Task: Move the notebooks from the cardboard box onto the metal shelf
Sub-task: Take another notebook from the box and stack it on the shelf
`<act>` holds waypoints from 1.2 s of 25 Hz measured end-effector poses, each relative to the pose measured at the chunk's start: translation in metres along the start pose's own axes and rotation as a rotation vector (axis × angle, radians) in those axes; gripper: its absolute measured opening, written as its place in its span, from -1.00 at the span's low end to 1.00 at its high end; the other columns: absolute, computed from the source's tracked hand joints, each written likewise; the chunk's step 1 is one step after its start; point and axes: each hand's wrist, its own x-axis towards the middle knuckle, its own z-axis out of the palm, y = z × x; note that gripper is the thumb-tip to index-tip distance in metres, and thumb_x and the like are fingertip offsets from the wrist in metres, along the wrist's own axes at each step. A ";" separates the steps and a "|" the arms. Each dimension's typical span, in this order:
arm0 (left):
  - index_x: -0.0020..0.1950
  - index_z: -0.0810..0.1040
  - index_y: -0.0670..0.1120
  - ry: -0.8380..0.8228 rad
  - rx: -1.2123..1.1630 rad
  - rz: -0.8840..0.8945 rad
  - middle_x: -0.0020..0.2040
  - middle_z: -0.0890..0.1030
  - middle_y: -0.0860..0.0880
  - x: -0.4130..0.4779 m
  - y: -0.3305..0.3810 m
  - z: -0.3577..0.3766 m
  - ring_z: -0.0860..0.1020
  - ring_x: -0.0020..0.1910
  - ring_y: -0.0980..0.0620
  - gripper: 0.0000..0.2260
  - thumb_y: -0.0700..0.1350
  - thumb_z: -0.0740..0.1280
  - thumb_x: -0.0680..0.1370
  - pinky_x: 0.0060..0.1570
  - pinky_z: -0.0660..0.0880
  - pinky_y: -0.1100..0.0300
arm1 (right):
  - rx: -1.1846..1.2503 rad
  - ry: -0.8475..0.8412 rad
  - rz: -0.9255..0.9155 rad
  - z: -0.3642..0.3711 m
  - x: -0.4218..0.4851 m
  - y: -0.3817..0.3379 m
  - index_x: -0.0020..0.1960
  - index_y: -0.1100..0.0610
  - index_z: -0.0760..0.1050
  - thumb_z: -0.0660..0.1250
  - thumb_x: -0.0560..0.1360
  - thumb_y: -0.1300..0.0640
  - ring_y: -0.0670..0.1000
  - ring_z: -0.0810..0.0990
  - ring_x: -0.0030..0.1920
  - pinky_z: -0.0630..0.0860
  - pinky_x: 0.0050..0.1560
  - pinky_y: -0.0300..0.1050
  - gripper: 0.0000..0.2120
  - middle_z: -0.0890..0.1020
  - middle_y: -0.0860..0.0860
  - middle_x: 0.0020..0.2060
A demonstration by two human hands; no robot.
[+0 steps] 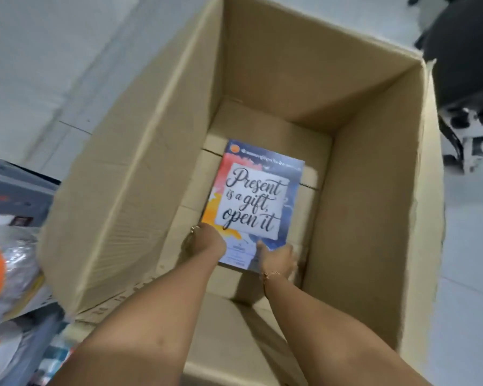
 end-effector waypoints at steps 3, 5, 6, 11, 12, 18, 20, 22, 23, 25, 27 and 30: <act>0.34 0.37 -0.24 0.101 -0.059 -0.071 0.35 0.41 -0.22 -0.004 0.006 -0.002 0.45 0.30 -0.24 -0.66 -0.30 0.20 0.55 0.28 0.39 -0.02 | 0.033 0.089 -0.011 -0.001 -0.006 -0.010 0.29 0.31 0.29 0.41 0.42 0.05 0.29 0.33 0.31 0.34 0.34 0.18 -0.43 0.38 0.27 0.30; 0.33 0.40 -0.23 0.102 -0.025 -0.068 0.35 0.40 -0.20 -0.013 0.006 -0.013 0.43 0.31 -0.23 -0.67 -0.30 0.19 0.55 0.29 0.37 -0.02 | 0.098 0.167 0.041 -0.007 -0.018 -0.025 0.29 0.31 0.27 0.34 0.47 0.18 0.27 0.28 0.35 0.25 0.38 0.17 -0.53 0.33 0.25 0.33; 0.31 0.44 -0.23 0.118 -0.003 -0.048 0.34 0.42 -0.20 -0.018 0.005 -0.022 0.43 0.31 -0.22 -0.68 -0.31 0.18 0.56 0.29 0.37 -0.01 | 0.130 0.196 0.057 -0.011 -0.023 -0.035 0.27 0.29 0.28 0.31 0.48 0.22 0.25 0.26 0.36 0.21 0.38 0.19 -0.59 0.33 0.24 0.33; 0.22 0.52 -0.27 0.334 -0.006 0.226 0.27 0.52 -0.24 -0.070 -0.003 -0.100 0.49 0.26 -0.22 -0.71 -0.36 0.15 0.55 0.19 0.46 0.00 | 0.321 0.248 -0.124 -0.041 -0.075 -0.087 0.21 0.30 0.34 0.31 0.47 0.24 0.24 0.37 0.31 0.26 0.35 0.20 -0.65 0.42 0.23 0.26; 0.20 0.52 -0.27 0.394 -0.040 0.296 0.24 0.52 -0.23 -0.088 -0.008 -0.119 0.49 0.24 -0.23 -0.72 -0.36 0.15 0.54 0.17 0.47 -0.01 | 0.382 0.270 -0.204 -0.050 -0.091 -0.098 0.20 0.32 0.36 0.32 0.46 0.24 0.24 0.41 0.28 0.31 0.34 0.19 -0.65 0.44 0.25 0.23; 0.24 0.54 -0.17 1.219 -0.321 0.726 -0.03 0.60 -0.16 -0.235 -0.116 -0.229 0.60 -0.08 -0.14 -0.68 -0.18 0.20 0.51 -0.07 0.53 0.10 | 1.014 0.273 -1.009 -0.115 -0.264 -0.159 0.12 0.27 0.39 0.36 0.43 0.35 -0.35 0.47 -0.17 0.36 -0.06 -0.60 -0.71 0.39 -0.18 -0.16; 0.26 0.52 -0.13 1.529 -0.457 0.789 -0.01 0.57 -0.08 -0.296 -0.174 -0.261 0.56 -0.10 0.02 -0.65 -0.15 0.19 0.50 -0.04 0.48 0.30 | 1.231 0.086 -1.260 -0.129 -0.347 -0.183 0.08 -0.02 0.33 0.41 0.44 0.15 -0.35 0.51 -0.08 0.42 0.02 -0.48 -0.69 0.49 -0.17 -0.10; 0.25 0.51 -0.10 1.778 -0.505 0.745 0.01 0.52 0.02 -0.360 -0.231 -0.288 0.49 -0.08 0.16 -0.66 -0.16 0.21 0.48 0.05 0.34 0.58 | 1.315 -0.104 -1.422 -0.143 -0.435 -0.204 0.13 -0.05 0.35 0.35 0.42 -0.15 -0.05 0.55 0.03 0.47 0.10 -0.19 -0.64 0.53 0.08 -0.02; 0.25 0.53 -0.13 1.895 -0.493 0.674 -0.01 0.52 0.03 -0.392 -0.257 -0.300 0.47 -0.10 0.19 -0.65 -0.16 0.22 0.49 0.05 0.27 0.66 | 1.305 -0.187 -1.502 -0.154 -0.476 -0.208 0.19 0.01 0.38 0.31 0.42 -0.21 0.05 0.53 0.07 0.47 0.12 -0.08 -0.55 0.51 0.17 0.03; 0.28 0.53 -0.14 2.002 -0.483 0.471 -0.11 0.49 0.02 -0.447 -0.302 -0.324 0.43 -0.15 0.21 -0.66 -0.15 0.24 0.53 -0.05 0.26 0.66 | 1.248 -0.284 -1.699 -0.174 -0.544 -0.213 0.27 0.19 0.42 0.30 0.49 -0.10 0.14 0.53 0.09 0.45 0.12 -0.04 -0.51 0.49 0.26 0.05; 0.27 0.55 -0.14 1.966 -0.471 0.232 -0.20 0.43 -0.04 -0.482 -0.337 -0.355 0.49 -0.12 0.00 -0.71 -0.20 0.25 0.56 -0.15 0.31 0.34 | 1.058 -0.187 -1.916 -0.191 -0.599 -0.223 0.34 0.27 0.38 0.27 0.48 0.22 0.23 0.51 0.03 0.40 0.06 -0.14 -0.57 0.49 0.32 0.00; 0.00 0.58 -0.27 1.814 -0.449 -0.040 -0.21 0.53 -0.31 -0.496 -0.368 -0.404 0.52 -0.04 -0.28 -0.83 -0.23 0.22 0.57 -0.21 0.23 0.07 | 0.739 -0.199 -2.028 -0.201 -0.672 -0.256 0.25 0.32 0.42 0.18 0.46 0.37 0.25 0.48 0.12 0.29 -0.02 -0.21 -0.65 0.52 0.33 0.10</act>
